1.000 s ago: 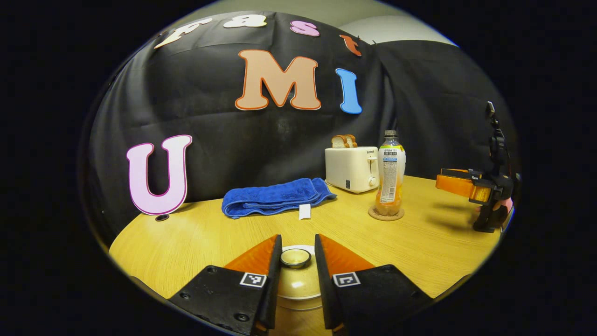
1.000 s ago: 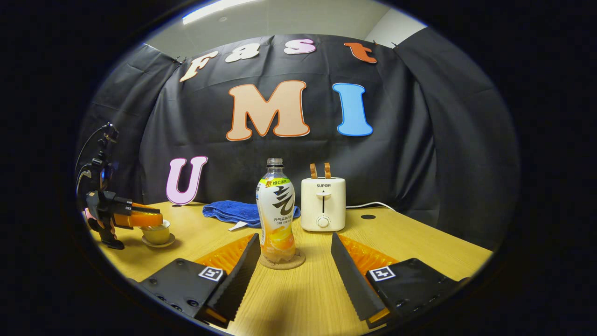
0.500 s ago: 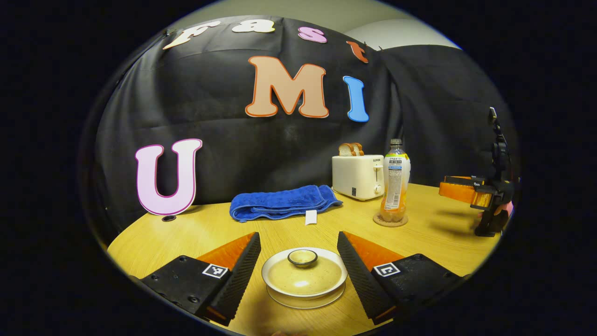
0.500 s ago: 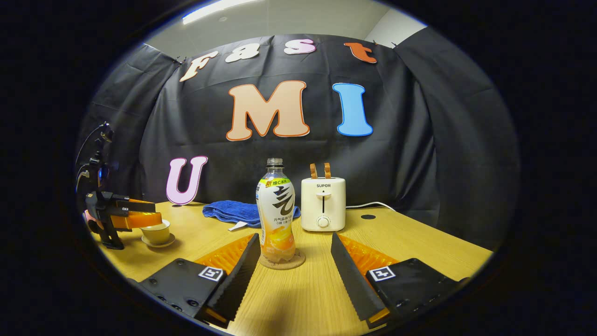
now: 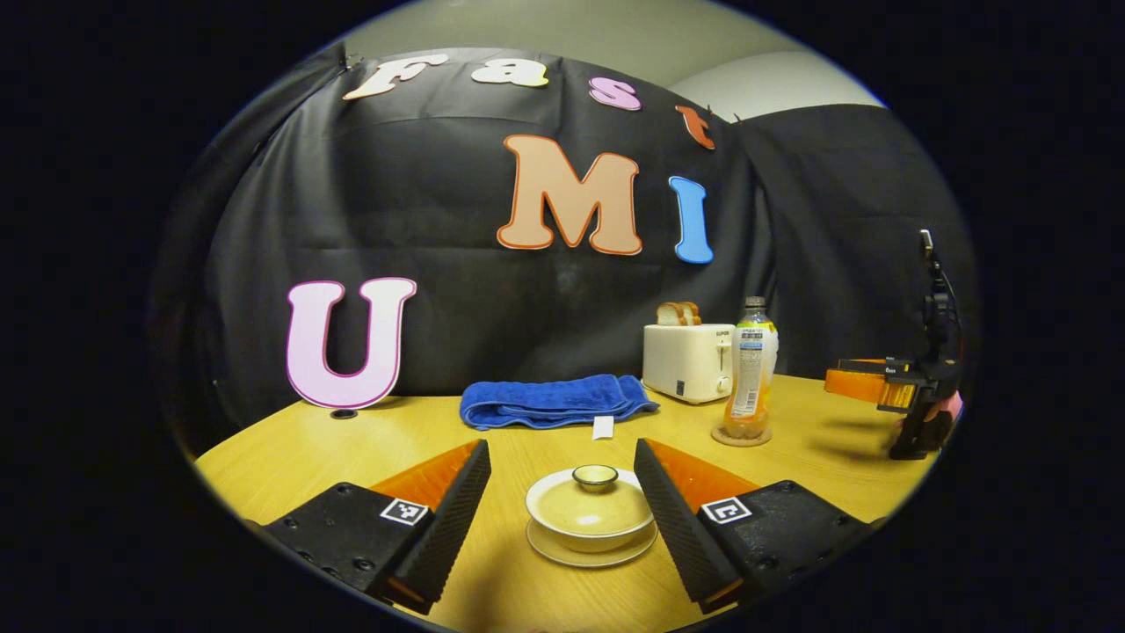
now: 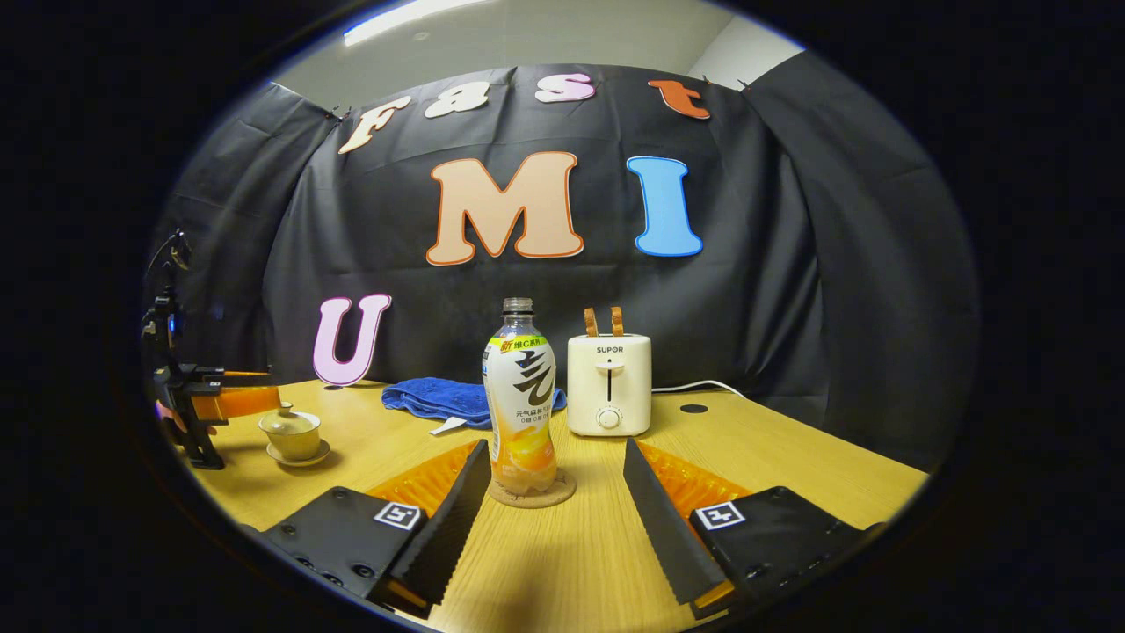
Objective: Open the teacup lid with one hand, grasp the water bottle and pour water into the teacup with the other hand; after pouring, place the water bottle on the coaster and then close the teacup lid.
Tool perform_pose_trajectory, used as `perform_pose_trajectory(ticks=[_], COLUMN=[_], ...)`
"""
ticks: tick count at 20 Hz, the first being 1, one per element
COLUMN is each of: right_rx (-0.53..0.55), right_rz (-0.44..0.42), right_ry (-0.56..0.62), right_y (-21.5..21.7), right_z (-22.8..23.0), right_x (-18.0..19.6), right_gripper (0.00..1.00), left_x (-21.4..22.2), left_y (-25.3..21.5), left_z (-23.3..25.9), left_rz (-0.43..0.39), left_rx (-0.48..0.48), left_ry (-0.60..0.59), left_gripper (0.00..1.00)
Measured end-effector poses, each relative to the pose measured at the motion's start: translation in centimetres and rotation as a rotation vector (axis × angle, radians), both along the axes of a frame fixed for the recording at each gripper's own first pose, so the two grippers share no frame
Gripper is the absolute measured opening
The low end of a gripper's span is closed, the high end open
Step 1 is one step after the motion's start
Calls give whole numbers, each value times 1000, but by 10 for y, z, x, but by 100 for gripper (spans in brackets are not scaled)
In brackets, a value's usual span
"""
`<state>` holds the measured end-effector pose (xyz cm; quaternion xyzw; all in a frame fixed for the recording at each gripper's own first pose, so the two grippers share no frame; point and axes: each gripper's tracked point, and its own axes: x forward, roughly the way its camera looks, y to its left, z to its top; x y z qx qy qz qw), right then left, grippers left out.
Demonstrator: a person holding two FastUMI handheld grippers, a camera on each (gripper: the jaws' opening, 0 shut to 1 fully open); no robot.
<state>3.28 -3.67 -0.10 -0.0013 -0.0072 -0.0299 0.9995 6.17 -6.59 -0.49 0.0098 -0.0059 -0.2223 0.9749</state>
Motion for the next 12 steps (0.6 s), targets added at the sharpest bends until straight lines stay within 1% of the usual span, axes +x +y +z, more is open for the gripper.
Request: perform_pose_trajectory(ticks=[2,3,4,8,9,10,11,12], right_rx=[0,0,-1,-1,-2,-3,-3,-3], right_rz=[-2,-10,-17,-45,-56,-73,-88,-106], right_ry=[0,0,-1,-2,-3,-3,-4,-5], right_y=[0,-1,-3,-8,-10,-13,-15,-18], right_z=[-1,0,0,0,0,0,0,1], right_x=[1,0,1,-1,-2,-1,-3,-3], right_gripper=[94,96,94,94,94,99,96,96], left_x=[0,1,0,-7,-11,-13,-16,-21], left_y=[23,36,48,87,99,112,122,130], left_z=[0,0,1,2,3,2,3,3], left_rz=[99,154,209,402,462,526,584,631], left_rx=[2,5,5,9,11,12,12,12], left_ry=[-3,-2,-5,-7,-8,-8,-10,-9], left_gripper=[96,96,96,96,96,96,96,96])
